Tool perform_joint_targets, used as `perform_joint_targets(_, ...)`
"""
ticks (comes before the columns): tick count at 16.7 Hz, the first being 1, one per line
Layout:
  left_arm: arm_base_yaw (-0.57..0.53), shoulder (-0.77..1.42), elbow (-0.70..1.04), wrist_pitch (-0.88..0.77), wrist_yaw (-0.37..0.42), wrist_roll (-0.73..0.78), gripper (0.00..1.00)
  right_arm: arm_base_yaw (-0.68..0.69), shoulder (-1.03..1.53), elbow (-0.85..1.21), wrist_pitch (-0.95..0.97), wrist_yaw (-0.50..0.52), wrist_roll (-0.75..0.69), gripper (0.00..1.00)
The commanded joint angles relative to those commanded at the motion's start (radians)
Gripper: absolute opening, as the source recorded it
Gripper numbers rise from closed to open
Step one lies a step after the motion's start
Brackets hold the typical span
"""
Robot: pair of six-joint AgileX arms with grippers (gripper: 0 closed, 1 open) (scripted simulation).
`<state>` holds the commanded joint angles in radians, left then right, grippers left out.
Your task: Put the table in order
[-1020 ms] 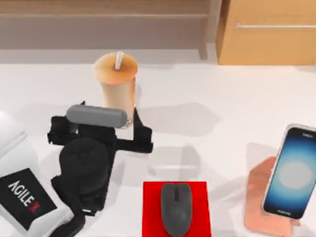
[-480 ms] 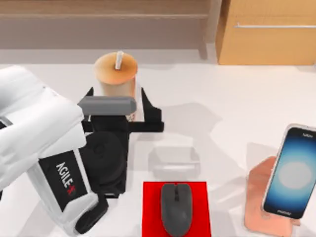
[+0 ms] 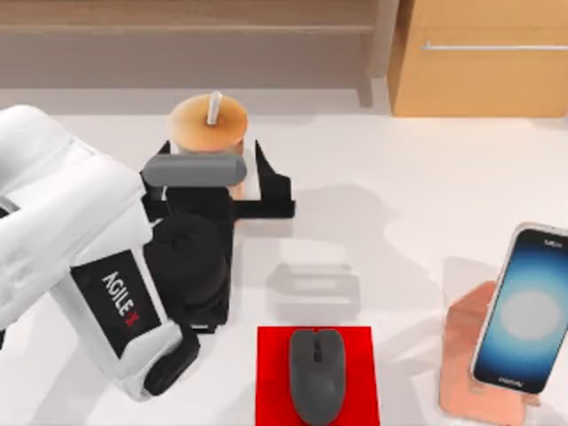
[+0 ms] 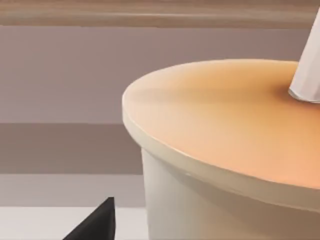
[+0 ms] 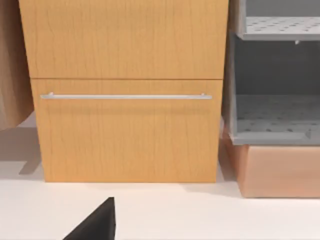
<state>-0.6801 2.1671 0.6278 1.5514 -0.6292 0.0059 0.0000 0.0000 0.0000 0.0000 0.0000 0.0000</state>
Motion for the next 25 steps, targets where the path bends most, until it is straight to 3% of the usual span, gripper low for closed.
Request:
perform_joint_targets(5, 0.017, 0.009, 0.028, -0.020, 0.017, 0.000, 1.00, 0.000, 0.000, 0.000, 0.000, 0.000, 0.000, 1.00)
perform_joint_targets(18, 0.017, 0.009, 0.028, -0.020, 0.017, 0.000, 0.02, 0.000, 0.000, 0.000, 0.000, 0.000, 0.000, 1.00)
perform_joint_targets(25, 0.017, 0.009, 0.028, -0.020, 0.017, 0.000, 0.00, 0.000, 0.000, 0.000, 0.000, 0.000, 0.000, 1.00)
